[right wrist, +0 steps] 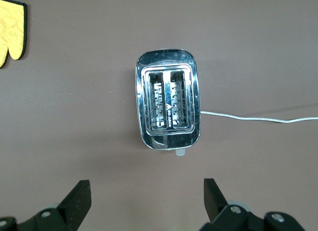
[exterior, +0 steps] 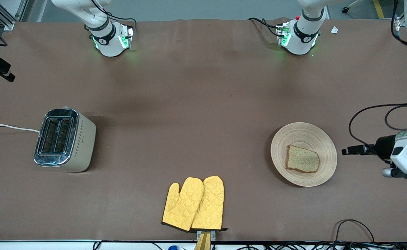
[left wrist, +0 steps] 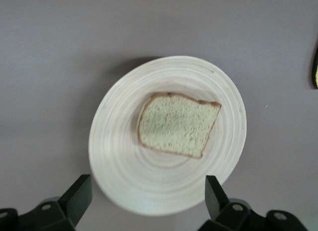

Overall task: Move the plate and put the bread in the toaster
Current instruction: 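Reach the left gripper down to the wooden plate's rim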

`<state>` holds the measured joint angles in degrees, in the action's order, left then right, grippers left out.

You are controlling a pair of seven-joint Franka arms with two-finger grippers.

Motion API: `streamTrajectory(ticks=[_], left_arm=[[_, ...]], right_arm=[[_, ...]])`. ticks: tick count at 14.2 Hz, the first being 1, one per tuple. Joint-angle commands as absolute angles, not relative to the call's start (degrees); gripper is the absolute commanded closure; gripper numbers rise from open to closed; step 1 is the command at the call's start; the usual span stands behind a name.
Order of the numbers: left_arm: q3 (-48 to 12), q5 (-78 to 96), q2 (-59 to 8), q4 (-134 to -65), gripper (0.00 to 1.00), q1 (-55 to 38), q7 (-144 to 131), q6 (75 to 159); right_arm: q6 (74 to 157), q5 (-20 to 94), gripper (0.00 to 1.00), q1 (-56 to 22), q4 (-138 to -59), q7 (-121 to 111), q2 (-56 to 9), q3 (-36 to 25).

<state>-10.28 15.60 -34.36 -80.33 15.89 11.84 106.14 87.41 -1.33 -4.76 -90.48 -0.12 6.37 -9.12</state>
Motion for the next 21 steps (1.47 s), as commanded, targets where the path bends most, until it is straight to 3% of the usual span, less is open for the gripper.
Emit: streamTrajectory(ticks=[1,6,14,17,21], left_arm=[[-10.55,19.6,-39.98,-78.22,0.0,17.23,18.7,109.06],[-10.9,19.95,-45.17,-77.87,0.11,20.39,28.64,113.29],[-11.07,27.14,-48.78,-78.92,0.27,24.34,34.36,111.19],[-10.99,30.06,-49.75,-79.01,0.38,25.49,34.45,107.94],[-11.16,29.97,-50.45,-79.19,0.61,25.49,34.45,105.47]], right_arm=[[87.01,-0.53,0.0,-4.04,-90.18,-0.18,6.42,-8.79],[87.01,-0.53,0.0,-4.04,-90.18,-0.18,6.42,-8.79],[87.01,-0.53,0.0,-4.04,-90.18,-0.18,6.42,-8.88],[87.01,-0.53,0.0,-4.04,-90.18,-0.18,6.42,-8.88],[87.01,-0.53,0.0,-4.04,-90.18,-0.18,6.42,-8.79]])
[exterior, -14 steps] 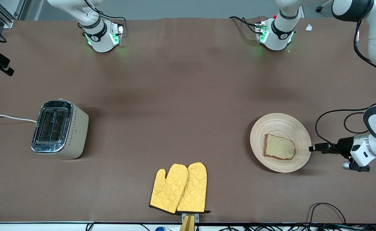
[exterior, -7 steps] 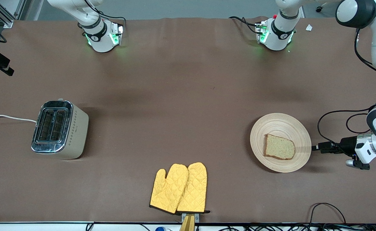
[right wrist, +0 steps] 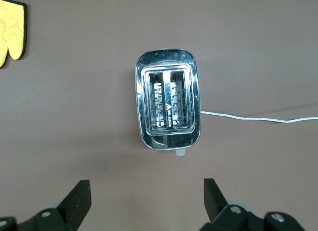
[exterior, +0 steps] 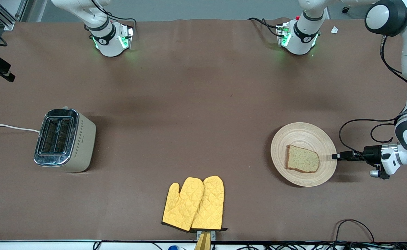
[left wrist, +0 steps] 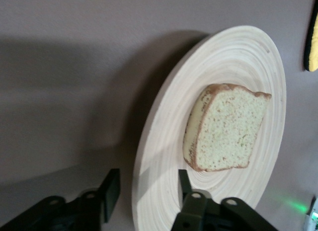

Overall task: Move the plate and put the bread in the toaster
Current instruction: 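Reach the left gripper down to the wooden plate's rim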

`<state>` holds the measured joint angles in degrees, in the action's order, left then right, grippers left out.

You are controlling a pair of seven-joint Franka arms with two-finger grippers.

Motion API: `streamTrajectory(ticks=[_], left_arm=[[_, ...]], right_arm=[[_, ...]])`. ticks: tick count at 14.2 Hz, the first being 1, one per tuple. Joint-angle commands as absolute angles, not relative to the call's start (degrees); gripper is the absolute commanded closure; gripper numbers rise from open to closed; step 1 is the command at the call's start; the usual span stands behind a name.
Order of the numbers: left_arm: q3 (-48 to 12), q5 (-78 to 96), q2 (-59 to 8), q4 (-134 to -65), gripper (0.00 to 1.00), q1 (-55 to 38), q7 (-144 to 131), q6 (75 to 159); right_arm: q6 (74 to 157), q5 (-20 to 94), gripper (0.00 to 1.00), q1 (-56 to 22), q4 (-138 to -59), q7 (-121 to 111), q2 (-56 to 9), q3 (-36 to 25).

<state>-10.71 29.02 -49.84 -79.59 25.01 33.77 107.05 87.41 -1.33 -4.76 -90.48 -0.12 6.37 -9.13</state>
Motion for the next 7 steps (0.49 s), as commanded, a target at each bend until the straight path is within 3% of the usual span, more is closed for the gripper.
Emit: streamTrajectory(ticks=[1,2,4,7], left_arm=[[-11.16,29.88,-50.71,-79.1,0.72,25.49,34.63,105.12],[-11.16,29.97,-50.89,-79.1,0.84,25.49,35.76,104.42],[-11.25,30.06,-51.33,-79.01,0.96,25.05,36.47,102.57],[-12.91,31.46,-51.42,-78.84,1.0,23.65,36.3,101.78]], right_arm=[[86.92,-0.53,0.0,-4.04,-90.18,-0.18,6.42,-8.79],[86.92,-0.53,0.0,-4.04,-90.18,-0.18,6.42,-8.79],[87.01,-0.53,0.0,-4.04,-90.18,-0.18,6.42,-8.88],[86.92,-0.53,0.0,-4.04,-90.18,-0.18,6.42,-8.88]])
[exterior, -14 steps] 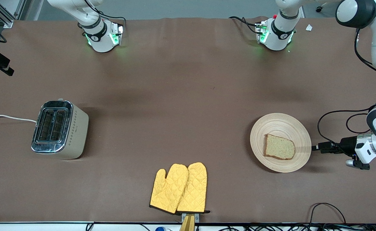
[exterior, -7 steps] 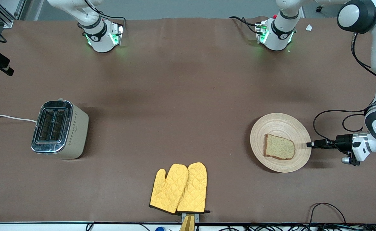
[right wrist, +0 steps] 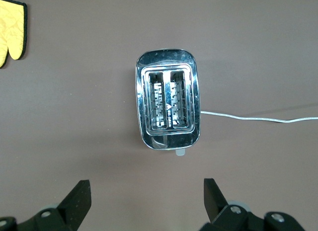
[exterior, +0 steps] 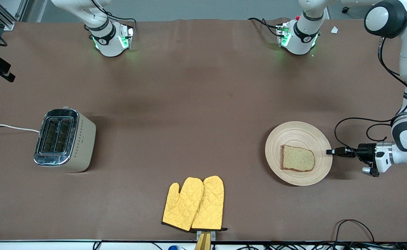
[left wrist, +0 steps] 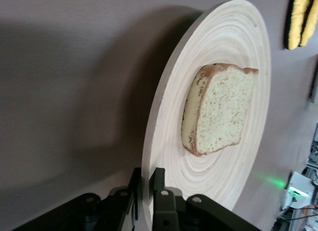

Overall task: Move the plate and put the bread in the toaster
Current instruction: 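Reach the left gripper down to the wooden plate's rim, then push the wooden plate with the left gripper toward the table's middle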

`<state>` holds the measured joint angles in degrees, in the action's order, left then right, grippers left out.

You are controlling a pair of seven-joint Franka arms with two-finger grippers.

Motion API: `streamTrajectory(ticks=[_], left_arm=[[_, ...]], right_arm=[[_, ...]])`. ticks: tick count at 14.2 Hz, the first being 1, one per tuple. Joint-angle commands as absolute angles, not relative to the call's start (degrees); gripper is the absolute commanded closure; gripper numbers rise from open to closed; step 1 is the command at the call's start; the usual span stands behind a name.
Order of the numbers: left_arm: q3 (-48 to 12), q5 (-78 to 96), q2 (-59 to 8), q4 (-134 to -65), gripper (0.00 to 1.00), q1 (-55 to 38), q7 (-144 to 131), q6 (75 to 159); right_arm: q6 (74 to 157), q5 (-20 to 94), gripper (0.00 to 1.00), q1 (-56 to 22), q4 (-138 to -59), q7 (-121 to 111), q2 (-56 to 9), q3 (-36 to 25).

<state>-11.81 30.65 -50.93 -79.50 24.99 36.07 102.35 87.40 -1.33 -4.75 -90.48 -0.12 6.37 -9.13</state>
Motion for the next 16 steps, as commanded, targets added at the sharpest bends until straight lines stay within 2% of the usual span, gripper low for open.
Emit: streamTrajectory(ticks=[1,6,8,12,16], left_arm=[[-13.96,31.55,-50.98,-78.84,1.0,22.6,35.95,100.99],[-25.28,31.64,-50.54,-78.49,1.0,21.1,30.6,99.14],[-29.78,32.77,-50.54,-78.57,1.0,19.17,26.74,101.67],[-31.29,42.26,-50.62,-79.19,1.0,12.5,24.79,108.8],[-31.29,47.43,-51.24,-83.57,0.99,5.38,25.4,118.62]], right_arm=[[86.92,-0.53,0.0,-4.04,-90.18,-0.18,6.42,-8.79],[87.01,-0.53,0.0,-4.04,-90.18,-0.18,6.42,-8.79],[86.92,-0.53,0.0,-4.04,-90.18,-0.18,6.42,-8.79],[86.92,-0.53,0.0,-4.04,-90.18,-0.18,6.42,-8.79],[87.54,-0.61,0.0,-4.04,-89.56,-0.53,5.98,-8.88]])
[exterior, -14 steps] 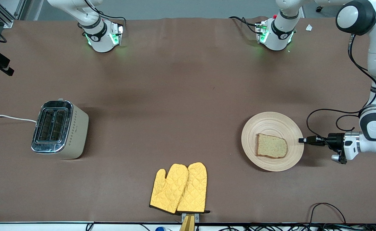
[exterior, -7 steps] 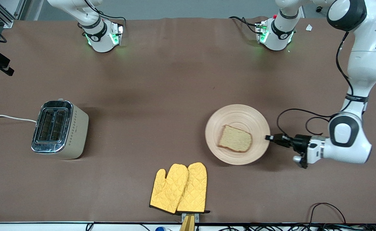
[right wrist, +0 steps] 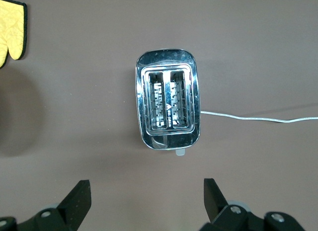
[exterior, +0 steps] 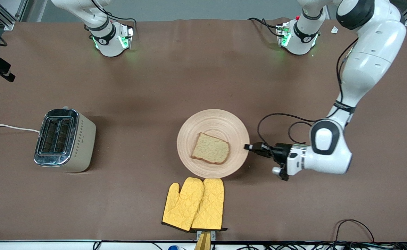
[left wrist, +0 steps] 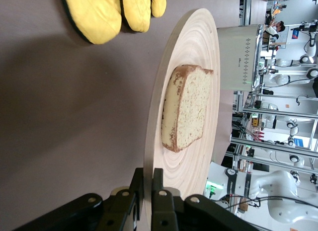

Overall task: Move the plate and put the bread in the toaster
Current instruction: 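Push the wooden plate with the left gripper toward the table's middle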

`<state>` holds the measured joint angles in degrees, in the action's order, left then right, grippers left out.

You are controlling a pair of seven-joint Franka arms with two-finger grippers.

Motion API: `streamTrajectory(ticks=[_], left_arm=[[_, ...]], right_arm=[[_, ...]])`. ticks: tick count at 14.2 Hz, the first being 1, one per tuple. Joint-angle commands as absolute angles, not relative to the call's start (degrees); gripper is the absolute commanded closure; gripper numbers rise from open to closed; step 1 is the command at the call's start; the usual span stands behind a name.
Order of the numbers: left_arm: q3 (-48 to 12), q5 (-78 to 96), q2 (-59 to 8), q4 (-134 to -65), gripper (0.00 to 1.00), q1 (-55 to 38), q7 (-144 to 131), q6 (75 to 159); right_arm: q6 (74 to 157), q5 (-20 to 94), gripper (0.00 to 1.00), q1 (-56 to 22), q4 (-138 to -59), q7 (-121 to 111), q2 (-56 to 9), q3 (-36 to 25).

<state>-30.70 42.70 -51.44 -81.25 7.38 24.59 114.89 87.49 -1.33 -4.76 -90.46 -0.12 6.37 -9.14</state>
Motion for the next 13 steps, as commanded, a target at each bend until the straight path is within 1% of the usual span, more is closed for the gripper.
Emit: streamTrajectory(ticks=[1,2,3,5,6,7,8,9,10,11,12,13], left_arm=[[-31.2,50.42,-51.33,-85.41,0.99,3.8,25.75,122.22],[-31.29,52.8,-51.24,-87.0,0.99,2.39,26.19,125.39],[-31.29,54.3,-51.24,-88.23,0.98,1.42,26.8,126.81],[-31.29,57.11,-51.24,-91.56,0.93,0.36,30.04,130.23],[-31.29,59.48,-51.15,-93.24,0.93,-0.26,32.49,132.69],[-31.29,61.07,-51.15,-94.21,0.93,-0.35,33.65,133.41],[-31.2,61.69,-51.15,-94.65,0.9,-1.05,33.75,134.03],[-31.2,61.7,-50.89,-95.62,0.83,-1.32,33.75,134.56],[-31.2,61.7,-50.8,-96.58,0.72,-1.32,33.84,136.13],[-31.2,61.61,-50.54,-97.9,0.56,-1.49,33.75,138.75],[-31.2,61.7,-49.84,-98.87,0.46,-1.49,33.31,140.78],[-31.2,61.7,-48.96,-99.05,0.22,-1.32,32.44,141.24]], right_arm=[[87.63,-0.62,0.0,-3.96,-89.56,-0.53,5.89,-8.88],[87.8,-0.53,0.0,-3.87,-89.56,-0.61,5.71,-8.88],[88.24,-0.53,0.0,-4.13,-89.65,-0.62,5.1,-8.79],[88.07,-0.27,0.0,-4.39,-90.35,-0.53,4.13,-8.61],[88.41,0.87,0.0,-4.57,-91.22,-0.61,3.35,-8.53],[88.77,3.32,0.0,-4.66,-91.58,-0.7,2.82,-8.53],[88.86,4.21,0.0,-4.83,-91.58,-0.62,1.77,-8.44],[88.86,4.39,0.0,-5.44,-91.58,-0.53,0.89,-8.26],[88.6,4.74,0.0,-5.88,-91.58,0.26,-0.17,-7.83],[88.59,5.44,0.0,-6.15,-91.67,0.35,-1.39,-6.78],[88.94,6.06,0.0,-6.24,-91.58,1.66,-2.71,-5.64],[89.73,7.28,0.0,-6.24,-91.58,5.06,-3.94,-4.67]])
